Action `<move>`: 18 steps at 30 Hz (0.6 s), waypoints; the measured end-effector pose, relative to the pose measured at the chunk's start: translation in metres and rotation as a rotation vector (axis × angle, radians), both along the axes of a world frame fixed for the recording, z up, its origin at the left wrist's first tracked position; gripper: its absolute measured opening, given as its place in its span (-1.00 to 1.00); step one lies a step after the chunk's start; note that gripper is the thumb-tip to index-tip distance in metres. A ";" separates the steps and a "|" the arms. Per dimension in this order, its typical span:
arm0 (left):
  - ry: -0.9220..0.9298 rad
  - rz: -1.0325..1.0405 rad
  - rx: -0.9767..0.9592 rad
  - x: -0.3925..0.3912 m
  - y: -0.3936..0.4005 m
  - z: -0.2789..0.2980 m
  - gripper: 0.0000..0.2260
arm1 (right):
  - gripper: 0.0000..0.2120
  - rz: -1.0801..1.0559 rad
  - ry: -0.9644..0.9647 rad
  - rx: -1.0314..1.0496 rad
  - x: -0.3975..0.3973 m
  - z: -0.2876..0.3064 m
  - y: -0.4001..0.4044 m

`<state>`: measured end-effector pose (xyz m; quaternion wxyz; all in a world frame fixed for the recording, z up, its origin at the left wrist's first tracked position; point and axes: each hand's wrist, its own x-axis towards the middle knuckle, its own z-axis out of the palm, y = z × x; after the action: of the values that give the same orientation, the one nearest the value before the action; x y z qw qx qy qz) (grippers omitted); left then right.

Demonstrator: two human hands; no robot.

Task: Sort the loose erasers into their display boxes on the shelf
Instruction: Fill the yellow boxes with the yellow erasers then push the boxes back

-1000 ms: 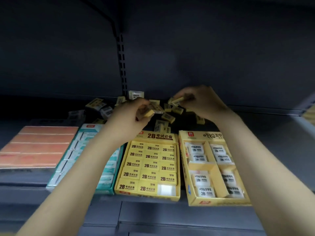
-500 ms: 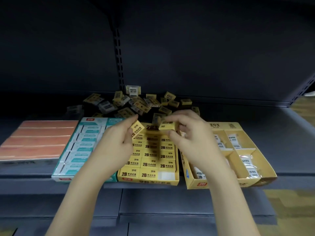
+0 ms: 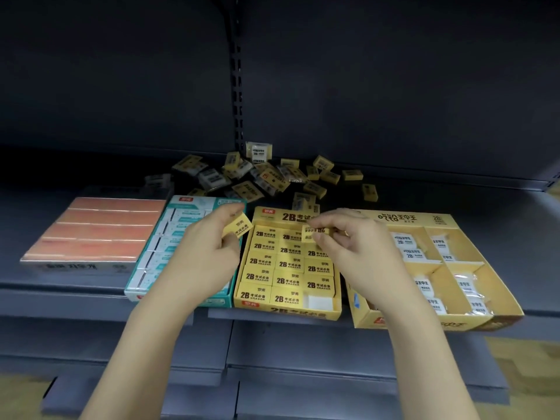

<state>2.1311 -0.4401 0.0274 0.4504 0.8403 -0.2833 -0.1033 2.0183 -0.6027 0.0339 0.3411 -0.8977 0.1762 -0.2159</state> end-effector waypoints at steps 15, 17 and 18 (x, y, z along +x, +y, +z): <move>-0.131 -0.123 0.031 -0.009 0.001 -0.001 -0.82 | -0.74 0.067 0.181 -0.086 -0.014 0.020 0.008; -0.098 -0.138 0.025 -0.011 0.003 -0.002 -0.81 | -0.66 0.109 0.252 -0.112 -0.011 0.023 0.008; -0.093 -0.140 0.027 -0.011 0.004 -0.002 -0.81 | -0.63 0.141 0.300 -0.128 -0.010 0.025 0.008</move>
<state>2.1201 -0.4363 0.0249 0.4169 0.8285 -0.3605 -0.0991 2.0081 -0.5944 0.0588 0.2674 -0.9499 0.1478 -0.0660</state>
